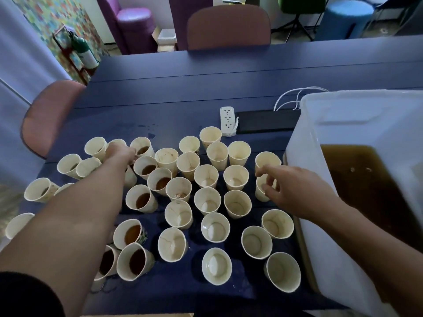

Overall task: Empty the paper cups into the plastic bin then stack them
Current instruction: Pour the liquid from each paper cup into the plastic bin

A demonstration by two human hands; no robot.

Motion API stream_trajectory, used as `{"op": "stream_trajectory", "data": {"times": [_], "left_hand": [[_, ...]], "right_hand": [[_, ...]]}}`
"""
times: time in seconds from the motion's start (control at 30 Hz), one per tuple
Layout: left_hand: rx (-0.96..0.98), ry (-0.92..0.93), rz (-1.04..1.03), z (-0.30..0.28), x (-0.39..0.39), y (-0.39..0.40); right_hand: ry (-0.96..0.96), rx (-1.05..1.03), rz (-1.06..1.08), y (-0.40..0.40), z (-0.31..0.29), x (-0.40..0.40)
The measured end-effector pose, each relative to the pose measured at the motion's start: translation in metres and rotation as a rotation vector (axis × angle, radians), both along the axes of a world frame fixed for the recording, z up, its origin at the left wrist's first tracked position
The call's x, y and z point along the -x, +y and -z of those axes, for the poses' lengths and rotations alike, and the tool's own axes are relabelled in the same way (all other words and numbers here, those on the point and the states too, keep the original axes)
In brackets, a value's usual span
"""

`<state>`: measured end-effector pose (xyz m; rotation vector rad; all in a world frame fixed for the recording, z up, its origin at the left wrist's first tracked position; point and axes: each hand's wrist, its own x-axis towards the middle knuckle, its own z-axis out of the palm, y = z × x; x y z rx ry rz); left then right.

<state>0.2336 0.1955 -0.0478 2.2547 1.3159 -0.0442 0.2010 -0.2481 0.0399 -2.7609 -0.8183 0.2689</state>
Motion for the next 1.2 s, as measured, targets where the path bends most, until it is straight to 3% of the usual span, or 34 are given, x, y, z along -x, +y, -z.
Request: {"op": "stream_trajectory", "data": {"times": [0.4,0.63,0.87,1.2], "left_hand": [[-0.037,-0.201,-0.066,-0.036,0.001,-0.002],[-0.112,-0.28,0.006,-0.106,0.017,-0.028],[0.057,-0.403,0.236,-0.179,0.06,-0.099],[0.239,-0.464,0.408,-0.205,0.111,-0.228]], "right_hand": [[-0.001,-0.006,0.002,-0.001,0.002,-0.001],[0.012,-0.036,-0.019,-0.001,0.001,-0.002],[0.042,-0.107,-0.044,0.001,-0.003,0.001],[0.29,-0.585,-0.052,-0.003,-0.028,0.015]]}}
